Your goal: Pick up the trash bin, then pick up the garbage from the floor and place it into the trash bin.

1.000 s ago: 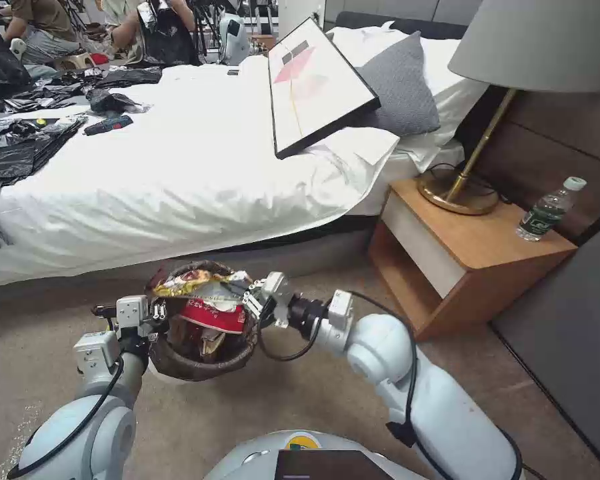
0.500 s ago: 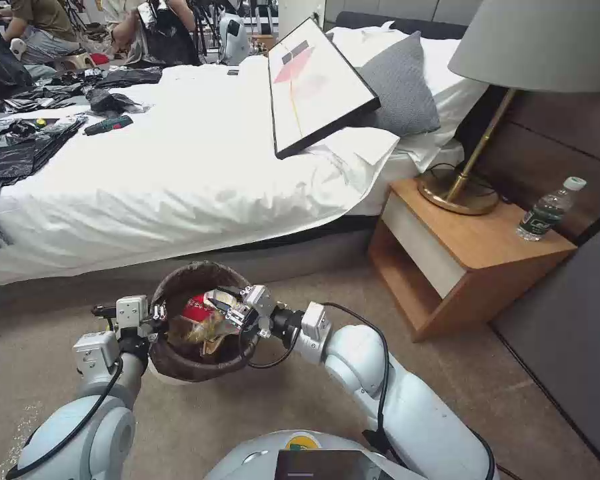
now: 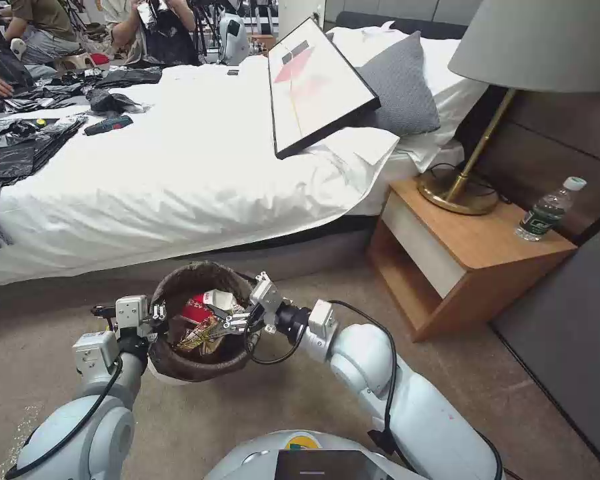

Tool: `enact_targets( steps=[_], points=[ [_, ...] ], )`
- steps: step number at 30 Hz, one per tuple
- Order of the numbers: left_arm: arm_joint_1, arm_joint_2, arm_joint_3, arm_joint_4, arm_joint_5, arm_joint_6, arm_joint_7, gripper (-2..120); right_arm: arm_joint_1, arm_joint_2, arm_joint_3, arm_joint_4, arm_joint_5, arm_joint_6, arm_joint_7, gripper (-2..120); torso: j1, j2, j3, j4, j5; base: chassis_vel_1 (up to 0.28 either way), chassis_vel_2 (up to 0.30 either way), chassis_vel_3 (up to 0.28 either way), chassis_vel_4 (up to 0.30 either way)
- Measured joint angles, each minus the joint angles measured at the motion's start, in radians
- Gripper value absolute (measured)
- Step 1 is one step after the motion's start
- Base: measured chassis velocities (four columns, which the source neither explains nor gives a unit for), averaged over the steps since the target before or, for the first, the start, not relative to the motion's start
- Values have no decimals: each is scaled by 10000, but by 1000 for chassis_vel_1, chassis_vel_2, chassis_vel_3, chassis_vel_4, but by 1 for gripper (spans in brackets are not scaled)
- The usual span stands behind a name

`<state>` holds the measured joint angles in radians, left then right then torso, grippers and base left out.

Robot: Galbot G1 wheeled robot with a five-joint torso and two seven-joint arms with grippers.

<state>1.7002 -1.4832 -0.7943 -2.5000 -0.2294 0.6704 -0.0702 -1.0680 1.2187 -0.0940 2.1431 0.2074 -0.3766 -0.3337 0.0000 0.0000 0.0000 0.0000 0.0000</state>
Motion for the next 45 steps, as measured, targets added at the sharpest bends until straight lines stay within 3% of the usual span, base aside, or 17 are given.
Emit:
enact_targets(
  steps=[1, 4, 11, 20, 23, 26, 33, 45],
  points=[
    [-2, -7, 1, 0, 1, 0, 0, 7, -16, -17, 73, 31, 11, 16, 8, 96, 0, 0, 0, 0, 0, 0, 0, 0, 0],
    [-1, -11, 4, 1, 4, 1, 0, 7, -40, -46, 226, 102, 37, 42, 13, 100, 0, 0, 0, 0, 0, 0, 0, 0, 0],
    [2, -6, -14, 0, 2, 5, -3, 7, -93, -113, 819, 591, 366, 56, 147, 100, 0, 0, 0, 1, 1, 0, 0, 0, 0],
    [-12, -24, -24, 0, -7, 5, -18, 7, -736, -280, 1691, 1316, 1069, 84, 1342, 100, 0, 0, 0, 1, 1, 0, 0, 0, 0],
    [-28, -29, -55, 1, -8, 2, -17, 7, -2017, 238, 2354, 1345, 770, 682, 2893, 100, 0, 0, 0, -1, 2, 0, 0, 0, 0],
    [-39, -27, -65, 0, 7, -8, -16, 7, -2866, 598, 2940, 1248, 175, 1319, 3312, 100, 0, 0, 0, 0, 2, 0, 0, 0, 0],
    [-15, 30, -92, 1, 19, 7, -17, 7, -4184, 789, 4220, 1324, -298, 2304, 3578, 100, 0, 0, 0, 0, 2, 0, 0, 0, 0],
    [22, 8, -82, 1, 38, 59, -11, 7, -4697, 836, 5128, 1421, -225, 2637, 3654, 100, 0, 0, -1, 0, 1, 0, 0, 0, 0]
  ],
)
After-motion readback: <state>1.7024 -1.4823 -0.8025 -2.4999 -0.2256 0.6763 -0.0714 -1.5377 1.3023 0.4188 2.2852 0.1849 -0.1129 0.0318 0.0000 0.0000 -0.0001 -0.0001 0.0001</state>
